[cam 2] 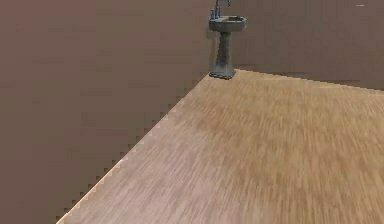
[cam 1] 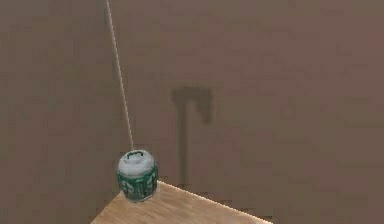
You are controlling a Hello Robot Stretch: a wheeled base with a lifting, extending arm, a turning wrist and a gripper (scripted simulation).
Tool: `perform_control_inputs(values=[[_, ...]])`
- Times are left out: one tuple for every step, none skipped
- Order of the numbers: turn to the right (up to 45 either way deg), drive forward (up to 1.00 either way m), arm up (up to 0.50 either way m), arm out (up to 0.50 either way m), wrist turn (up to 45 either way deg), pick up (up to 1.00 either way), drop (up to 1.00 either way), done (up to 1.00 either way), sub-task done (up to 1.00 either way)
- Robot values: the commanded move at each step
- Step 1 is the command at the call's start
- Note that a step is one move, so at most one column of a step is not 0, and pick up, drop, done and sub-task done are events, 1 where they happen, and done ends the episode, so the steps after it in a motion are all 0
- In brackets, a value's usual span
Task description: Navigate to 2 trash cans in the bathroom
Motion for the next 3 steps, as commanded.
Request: perform_control_inputs(values=[[0.0,0.40,0.00,0.00,0.0,0.00,0.00,0.00,0.00],[-24.0,0.00,0.00,0.00,0.0,0.00,0.00,0.00,0.00],[0.0,0.00,0.00,0.00,0.0,0.00,0.00,1.00,0.00]])
